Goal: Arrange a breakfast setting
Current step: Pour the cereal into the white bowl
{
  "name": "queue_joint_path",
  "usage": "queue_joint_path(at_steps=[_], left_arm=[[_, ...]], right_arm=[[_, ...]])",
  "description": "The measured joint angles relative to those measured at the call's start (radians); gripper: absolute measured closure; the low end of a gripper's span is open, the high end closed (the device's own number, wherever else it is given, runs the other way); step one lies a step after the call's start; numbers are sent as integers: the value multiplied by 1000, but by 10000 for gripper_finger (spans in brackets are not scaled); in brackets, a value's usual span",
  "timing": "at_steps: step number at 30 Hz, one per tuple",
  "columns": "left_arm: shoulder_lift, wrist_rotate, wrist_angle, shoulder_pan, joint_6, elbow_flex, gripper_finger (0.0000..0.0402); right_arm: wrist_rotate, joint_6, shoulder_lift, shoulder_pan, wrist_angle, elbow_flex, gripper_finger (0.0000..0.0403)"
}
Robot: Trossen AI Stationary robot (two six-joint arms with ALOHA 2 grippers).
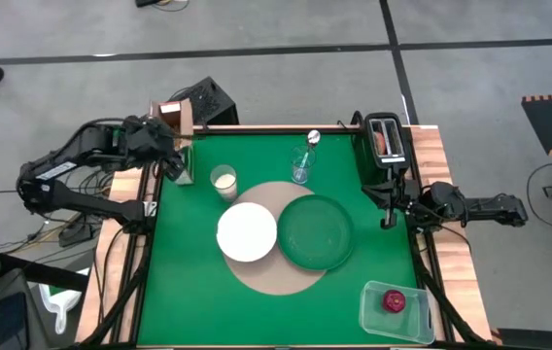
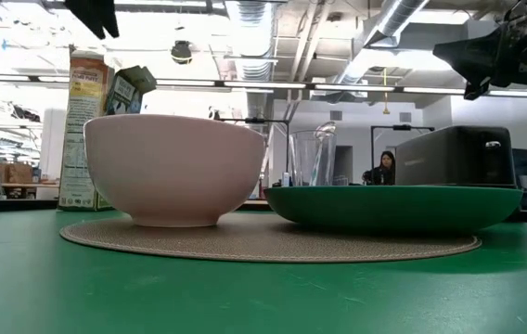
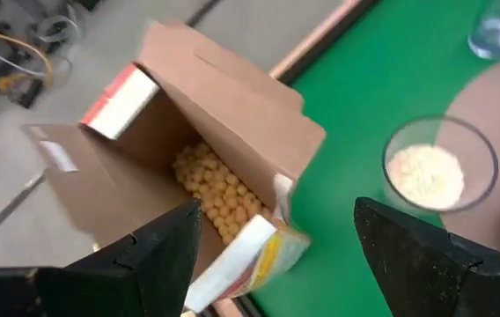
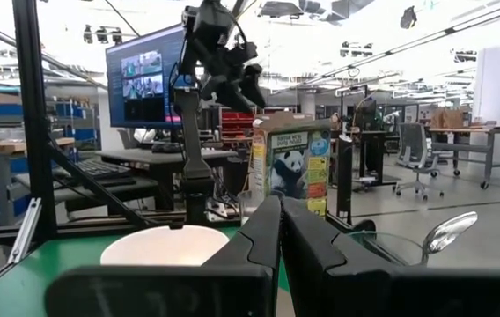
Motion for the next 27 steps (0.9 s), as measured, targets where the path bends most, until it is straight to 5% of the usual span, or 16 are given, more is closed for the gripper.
queue_joint_path(at_steps=[8,16,27], left_arm=[[83,69,27,180,128,0,116],[119,198,32,241,153,0,116],[167,132,21,241,139,0,116]], right_arm=[[0,0,0,0,-1,0,361],[6,-15,0,0,-12,0,361],[47,-25,0,0,-38,0,361]])
